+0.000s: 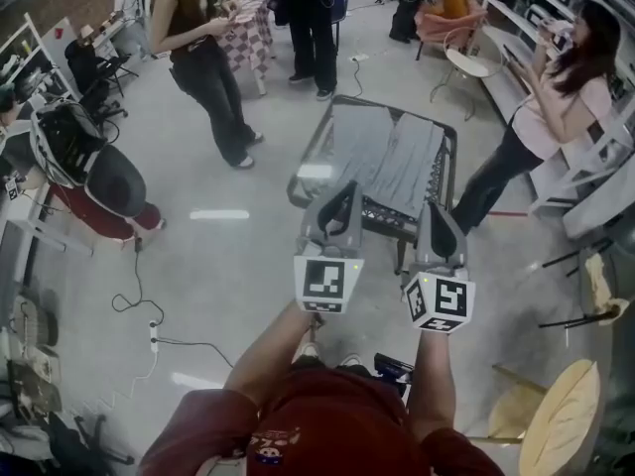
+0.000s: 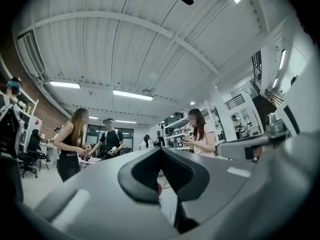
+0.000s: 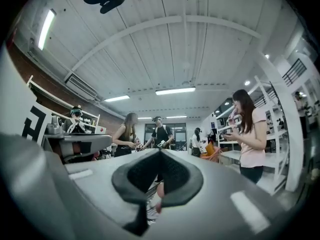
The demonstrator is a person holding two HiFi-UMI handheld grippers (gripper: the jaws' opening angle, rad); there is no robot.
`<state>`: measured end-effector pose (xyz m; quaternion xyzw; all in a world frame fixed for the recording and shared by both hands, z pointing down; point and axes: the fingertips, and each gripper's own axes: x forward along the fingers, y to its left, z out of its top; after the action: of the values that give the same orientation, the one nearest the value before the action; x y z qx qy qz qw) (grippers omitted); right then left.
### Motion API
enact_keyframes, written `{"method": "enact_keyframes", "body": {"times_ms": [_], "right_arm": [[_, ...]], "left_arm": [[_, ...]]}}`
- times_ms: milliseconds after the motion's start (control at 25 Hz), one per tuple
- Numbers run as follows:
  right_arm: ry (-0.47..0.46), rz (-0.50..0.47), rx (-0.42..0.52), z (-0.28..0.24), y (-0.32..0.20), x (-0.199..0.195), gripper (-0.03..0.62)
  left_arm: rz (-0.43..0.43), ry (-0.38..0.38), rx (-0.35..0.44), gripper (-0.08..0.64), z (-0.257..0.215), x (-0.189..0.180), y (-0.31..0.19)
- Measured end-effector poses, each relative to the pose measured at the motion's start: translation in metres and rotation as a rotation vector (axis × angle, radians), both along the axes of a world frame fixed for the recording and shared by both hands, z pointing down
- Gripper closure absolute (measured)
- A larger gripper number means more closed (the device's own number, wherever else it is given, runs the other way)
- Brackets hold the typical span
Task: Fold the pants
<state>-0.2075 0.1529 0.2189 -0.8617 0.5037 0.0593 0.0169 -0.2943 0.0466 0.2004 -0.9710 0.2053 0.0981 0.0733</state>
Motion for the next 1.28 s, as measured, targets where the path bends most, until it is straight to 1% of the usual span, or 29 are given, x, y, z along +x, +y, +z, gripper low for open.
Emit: {"method": "enact_keyframes", "body": {"times_ms": [200,480,640,840,960,1120,1280], "right_arm": [[-0.001,0.007,0.006,0.001,0.011,0.011,0.591],[-0.033,0.012,0.058,0.004,0.044,0.035,0.591],[-0.055,0.019,0.062,0.013,0.068,0.051,0.591],[-0.066,0.035,0.063,0.018,0.099,0.071,0.591],[-0.084,0.046,0.059,0.024,0.113,0.082,0.591],[-0.090,0.064,0.053,0.028,0.125,0.099,0.591],[-0.095,0.077,0.040,0.035,0.126,0.120,0.591]], "left_arm": [[0.004,0.001,0.010,0.554,-0.001,0.012,0.013],[0.033,-0.013,-0.005,0.554,0.008,0.040,0.041],[0.054,-0.018,-0.009,0.554,0.015,0.058,0.066],[0.071,0.010,-0.015,0.554,0.016,0.079,0.092],[0.083,0.013,-0.022,0.553,0.018,0.090,0.105],[0.096,0.012,-0.025,0.554,0.022,0.108,0.113],[0.110,0.013,-0.034,0.554,0.029,0.131,0.112]]}}
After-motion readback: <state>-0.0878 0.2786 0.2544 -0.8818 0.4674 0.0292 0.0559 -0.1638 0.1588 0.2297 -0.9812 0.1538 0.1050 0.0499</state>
